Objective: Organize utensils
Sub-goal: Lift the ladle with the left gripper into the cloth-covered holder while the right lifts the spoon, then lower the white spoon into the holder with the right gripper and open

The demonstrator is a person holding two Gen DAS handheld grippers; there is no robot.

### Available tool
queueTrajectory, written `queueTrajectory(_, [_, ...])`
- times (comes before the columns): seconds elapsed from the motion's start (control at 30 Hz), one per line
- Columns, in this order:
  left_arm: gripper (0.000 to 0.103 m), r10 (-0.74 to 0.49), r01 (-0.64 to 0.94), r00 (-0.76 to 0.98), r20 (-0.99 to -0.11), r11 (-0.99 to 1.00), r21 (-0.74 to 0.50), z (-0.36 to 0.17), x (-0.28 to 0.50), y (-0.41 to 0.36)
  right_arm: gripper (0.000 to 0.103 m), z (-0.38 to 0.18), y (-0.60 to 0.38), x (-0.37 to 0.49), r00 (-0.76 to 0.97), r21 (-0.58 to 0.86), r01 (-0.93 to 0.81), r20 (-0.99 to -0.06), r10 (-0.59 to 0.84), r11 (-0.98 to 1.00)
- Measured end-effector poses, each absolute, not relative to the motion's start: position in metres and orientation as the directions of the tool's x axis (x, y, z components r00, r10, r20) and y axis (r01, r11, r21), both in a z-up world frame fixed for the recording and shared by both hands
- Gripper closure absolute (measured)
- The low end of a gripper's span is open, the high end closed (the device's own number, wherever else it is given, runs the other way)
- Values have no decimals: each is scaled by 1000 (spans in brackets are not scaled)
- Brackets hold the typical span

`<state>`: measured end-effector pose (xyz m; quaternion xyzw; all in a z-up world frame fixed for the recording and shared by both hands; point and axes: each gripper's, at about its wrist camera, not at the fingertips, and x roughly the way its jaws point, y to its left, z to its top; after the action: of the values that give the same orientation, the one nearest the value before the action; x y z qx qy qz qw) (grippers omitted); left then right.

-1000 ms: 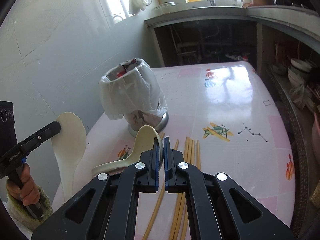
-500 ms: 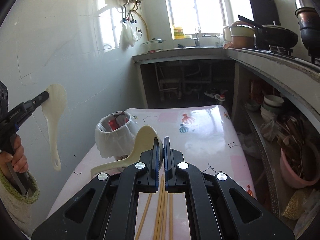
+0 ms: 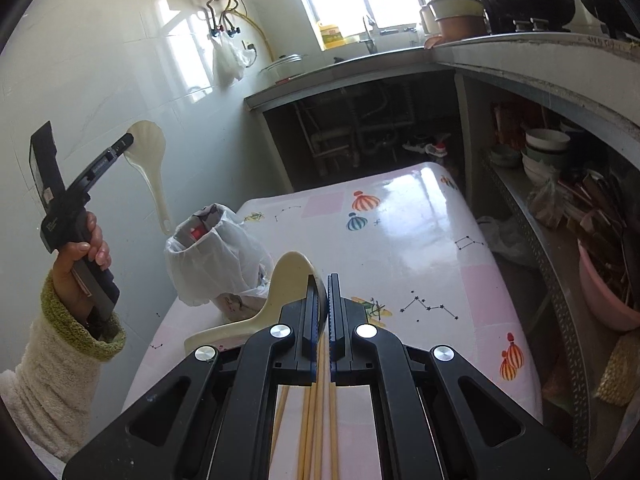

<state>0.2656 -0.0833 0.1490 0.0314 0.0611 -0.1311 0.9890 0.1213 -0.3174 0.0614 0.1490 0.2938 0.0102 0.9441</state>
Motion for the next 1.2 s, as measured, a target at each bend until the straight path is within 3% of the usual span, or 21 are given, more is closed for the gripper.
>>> queueTrajectory(0.23, [101,-211,249,959,-191,947,203,88,294,-116,100,46,-326,130,805,303,78,-581,119,950])
queueTrajectory(0.53, [100,-270,320,938,-218,916,243,68,265,-101,100,37,-328,138,791,322,67,-594,146,944])
queueTrajectory(0.8, [100,-233,301,944,-232,896,325,53,239,-88,100,39,-326,136,793,323,56,-590,154,945])
queueTrajectory(1.0, [99,-266,358,915,-302,882,307,53,230,-86,100,46,-322,131,798,316,51,-583,151,947])
queueTrajectory(1.03, [97,-270,363,911,-312,884,296,56,230,-85,100,49,-321,130,802,313,49,-579,150,949])
queueTrajectory(1.1, [73,-282,372,901,-329,892,255,62,228,-82,100,58,-320,128,812,305,40,-564,147,951])
queueTrajectory(1.2, [52,-320,385,891,-321,909,161,75,218,-69,100,81,-321,126,843,294,18,-519,144,956])
